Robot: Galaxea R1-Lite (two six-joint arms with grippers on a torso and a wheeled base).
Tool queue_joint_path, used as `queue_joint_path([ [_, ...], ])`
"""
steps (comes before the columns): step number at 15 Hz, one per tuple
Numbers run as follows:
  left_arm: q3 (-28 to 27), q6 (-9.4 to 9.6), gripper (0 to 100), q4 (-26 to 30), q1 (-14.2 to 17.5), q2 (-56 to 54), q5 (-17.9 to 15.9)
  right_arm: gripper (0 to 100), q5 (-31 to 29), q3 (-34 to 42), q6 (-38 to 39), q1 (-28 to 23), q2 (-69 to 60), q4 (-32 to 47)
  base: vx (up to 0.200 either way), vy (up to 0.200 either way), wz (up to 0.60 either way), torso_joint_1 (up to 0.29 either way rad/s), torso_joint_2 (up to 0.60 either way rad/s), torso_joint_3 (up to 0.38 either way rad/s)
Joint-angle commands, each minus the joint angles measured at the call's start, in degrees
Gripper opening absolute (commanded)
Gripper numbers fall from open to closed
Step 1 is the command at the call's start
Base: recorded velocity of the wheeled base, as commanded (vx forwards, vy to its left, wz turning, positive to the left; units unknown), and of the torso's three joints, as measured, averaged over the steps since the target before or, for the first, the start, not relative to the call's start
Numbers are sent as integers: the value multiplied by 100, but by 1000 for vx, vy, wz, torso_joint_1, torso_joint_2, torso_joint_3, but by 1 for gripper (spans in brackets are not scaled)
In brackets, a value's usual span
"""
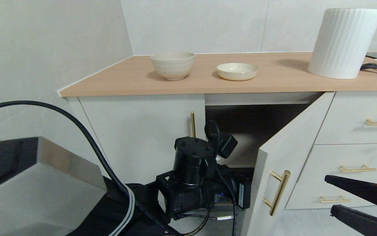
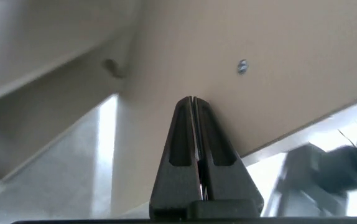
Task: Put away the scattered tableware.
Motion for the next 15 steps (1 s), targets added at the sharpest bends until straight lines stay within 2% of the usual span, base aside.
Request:
queue_joint_path([
  [1,-86,-3,0,-13,-161,75,5,100,14,-103,-8,2,-277,142,0,0,0,0,0,0],
  [2,-191,-3,0,-13,-284,207,14,100,85,-217,-8,2,-426,388,0,0,0,0,0,0],
  [5,-455,-38,0,-13,-442,348,128,100,313,-331,-8,2,-655,458,0,0,0,0,0,0],
  [15,-727,-38,0,4,-1022,427,164,100,348,-366,-8,2,-699,449,0,0,0,0,0,0],
])
